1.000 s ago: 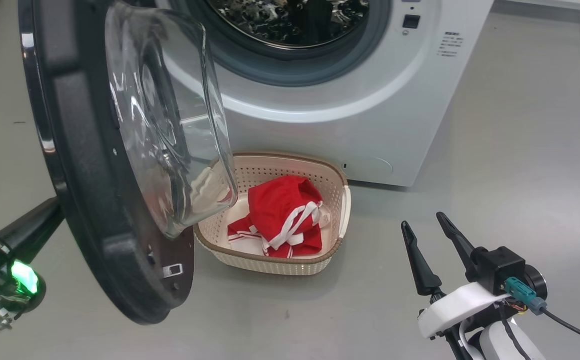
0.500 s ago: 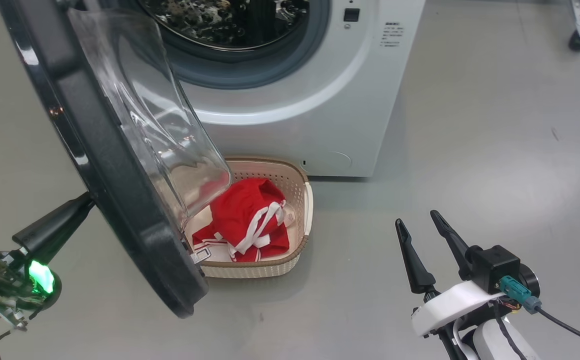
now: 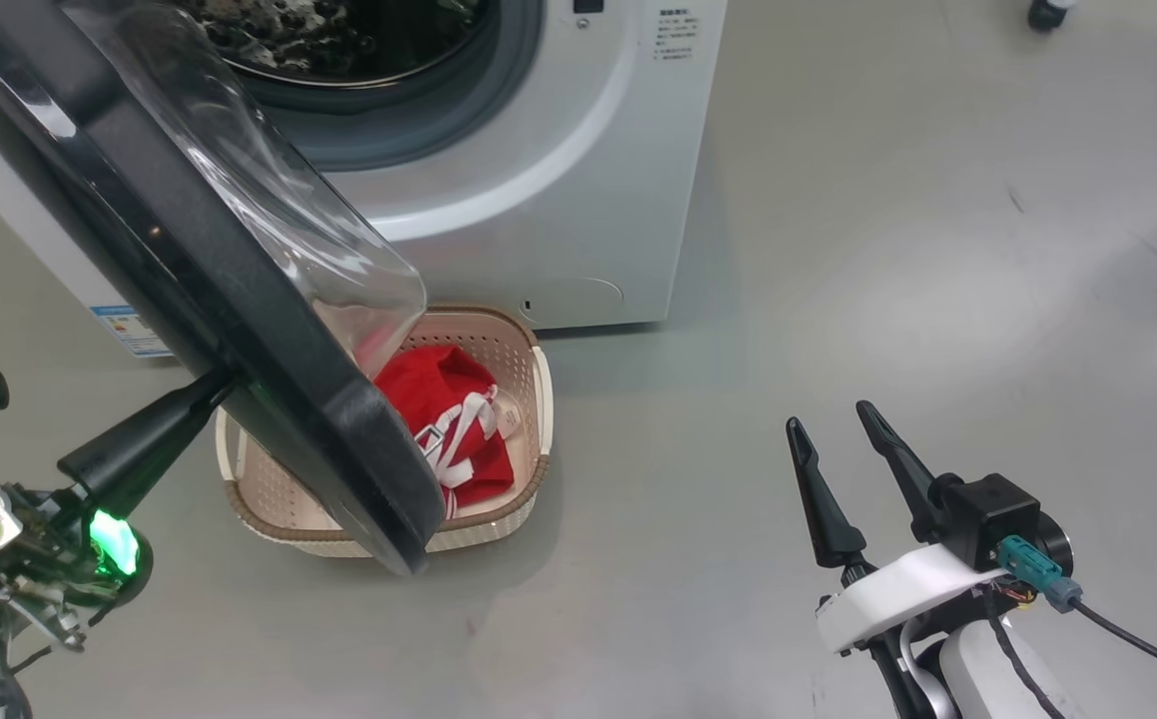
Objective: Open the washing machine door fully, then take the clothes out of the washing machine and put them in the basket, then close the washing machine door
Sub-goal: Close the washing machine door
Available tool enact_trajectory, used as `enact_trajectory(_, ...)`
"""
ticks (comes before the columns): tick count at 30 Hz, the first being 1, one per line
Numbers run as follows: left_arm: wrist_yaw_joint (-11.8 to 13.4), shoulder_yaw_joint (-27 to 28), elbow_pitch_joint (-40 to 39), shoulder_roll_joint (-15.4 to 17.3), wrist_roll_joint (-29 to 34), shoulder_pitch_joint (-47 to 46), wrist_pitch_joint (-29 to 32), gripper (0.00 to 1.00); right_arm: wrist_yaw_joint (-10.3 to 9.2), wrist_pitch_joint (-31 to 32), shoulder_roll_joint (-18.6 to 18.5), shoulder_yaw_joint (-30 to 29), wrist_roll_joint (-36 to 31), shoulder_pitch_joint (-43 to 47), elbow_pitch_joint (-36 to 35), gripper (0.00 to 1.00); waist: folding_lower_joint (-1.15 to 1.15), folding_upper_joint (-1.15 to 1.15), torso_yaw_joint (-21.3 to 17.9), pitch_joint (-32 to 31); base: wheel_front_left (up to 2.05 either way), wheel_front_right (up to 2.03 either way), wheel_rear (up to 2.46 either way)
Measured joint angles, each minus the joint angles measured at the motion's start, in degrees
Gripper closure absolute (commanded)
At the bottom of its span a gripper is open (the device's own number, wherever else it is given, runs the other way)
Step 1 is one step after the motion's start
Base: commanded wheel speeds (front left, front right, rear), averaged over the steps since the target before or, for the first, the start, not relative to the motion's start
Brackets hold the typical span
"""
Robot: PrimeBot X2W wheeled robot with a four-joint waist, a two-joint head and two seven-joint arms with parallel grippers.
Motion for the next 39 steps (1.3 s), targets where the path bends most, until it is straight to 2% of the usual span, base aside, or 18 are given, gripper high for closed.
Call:
enact_trajectory(11,1.32,-1.16,-0.38,-1.12,0.63,-3.61,-1.01,1.00,-0.19,-0.52,0.24,-0.43,0.37,-1.76,-0.05,0.00,0.00,0.00,-3.46,3.53,0.00,0.00,0.00)
enact_trajectory(29,1.89,-3.67,1.08,-4.08,3.77,-11.71,-4.31,1.00,-0.08,-1.01,0.48,-0.33,0.97,-4.94,-0.10,0.00,0.00,0.00,-6.76,9.19,0.00,0.00,0.00)
enact_trajectory(39,2.04,-4.72,4.33,-7.08,6.64,-17.69,-7.08,1.00,0.07,-1.04,0.59,-0.42,1.56,-6.36,0.15,0.00,0.00,0.00,-8.46,12.20,0.00,0.00,0.00)
